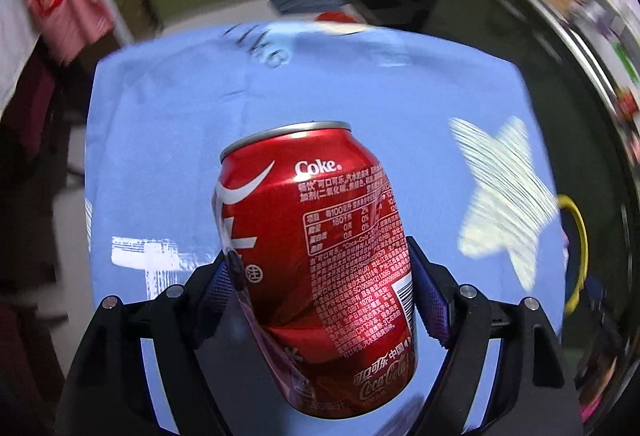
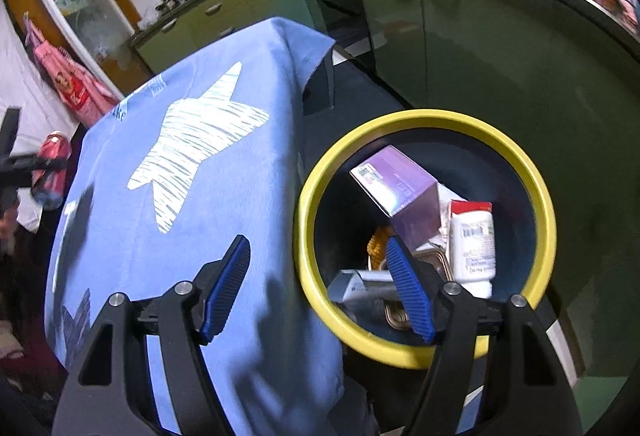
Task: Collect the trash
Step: 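Carry the red can over the bin and drop it in with the left gripper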
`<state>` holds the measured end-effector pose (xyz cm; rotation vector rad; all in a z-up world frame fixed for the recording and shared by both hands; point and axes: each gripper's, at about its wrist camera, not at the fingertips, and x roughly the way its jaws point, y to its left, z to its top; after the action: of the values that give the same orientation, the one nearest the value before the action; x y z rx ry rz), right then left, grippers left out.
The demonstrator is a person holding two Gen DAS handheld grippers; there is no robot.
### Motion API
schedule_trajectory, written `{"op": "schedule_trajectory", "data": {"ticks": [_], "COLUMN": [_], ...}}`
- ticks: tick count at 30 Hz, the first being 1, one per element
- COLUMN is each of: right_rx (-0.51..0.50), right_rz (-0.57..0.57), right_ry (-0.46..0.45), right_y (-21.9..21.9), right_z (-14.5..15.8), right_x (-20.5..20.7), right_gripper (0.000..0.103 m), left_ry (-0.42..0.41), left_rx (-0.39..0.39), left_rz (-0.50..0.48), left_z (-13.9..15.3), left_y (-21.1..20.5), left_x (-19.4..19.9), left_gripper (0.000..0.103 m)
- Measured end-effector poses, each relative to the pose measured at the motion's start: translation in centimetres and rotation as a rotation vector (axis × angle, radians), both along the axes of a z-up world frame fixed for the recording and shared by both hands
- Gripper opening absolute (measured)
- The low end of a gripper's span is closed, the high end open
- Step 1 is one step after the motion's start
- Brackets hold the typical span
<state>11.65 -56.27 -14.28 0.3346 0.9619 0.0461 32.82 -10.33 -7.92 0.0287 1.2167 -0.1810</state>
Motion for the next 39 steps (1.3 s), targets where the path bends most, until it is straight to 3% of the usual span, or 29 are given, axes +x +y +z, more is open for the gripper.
{"op": "schedule_trajectory", "data": {"ticks": [5,8,12,16,19,23,29,37,39], "right_rx": [0.009,-0.004,-0.027,-0.04,-0.037,-0.02,0.005,0.006,0.007], "right_rz": [-0.108,-0.179,-0.26,-0.33,-0.362,-0.396,-0.427,-0.441,-0.441], "right_ry": [-0.05,-0.067,-0.076,-0.091,-0.097,-0.095,-0.082,-0.083,-0.084], "right_y": [-1.2,-2.0,-3.3,-5.0,-6.1,-7.6,-9.4,-10.3,-10.2], "right_z": [1.4,2.1,2.9,3.6,3.7,3.1,1.9,1.8,1.8], "right_x": [-4.0,-6.8,-10.6,-14.0,-15.3,-16.4,-17.2,-18.0,-18.0], "right_gripper": [0.067,0.067,0.067,0.068,0.069,0.069,0.069,0.071,0.071], "left_ry": [-0.172,-0.219,-0.188,-0.147,-0.128,-0.021,0.076,0.12,0.129], "left_rx": [-0.004,-0.05,-0.153,-0.201,-0.194,-0.178,-0.158,-0.087,-0.082], "left_rz": [-0.235,-0.383,-0.624,-0.774,-0.86,-0.879,-0.845,-0.775,-0.762], "left_z": [3.9,5.4,6.0,5.5,4.3,1.1,-4.3,-8.3,-9.1], "left_y": [-6.0,-10.5,-18.9,-26.6,-32.6,-39.7,-46.6,-48.6,-49.0], "left_x": [-6.5,-9.8,-12.8,-13.6,-14.0,-13.0,-11.2,-10.4,-9.8], "left_gripper": [0.078,0.078,0.078,0.078,0.078,0.078,0.078,0.079,0.087]}}
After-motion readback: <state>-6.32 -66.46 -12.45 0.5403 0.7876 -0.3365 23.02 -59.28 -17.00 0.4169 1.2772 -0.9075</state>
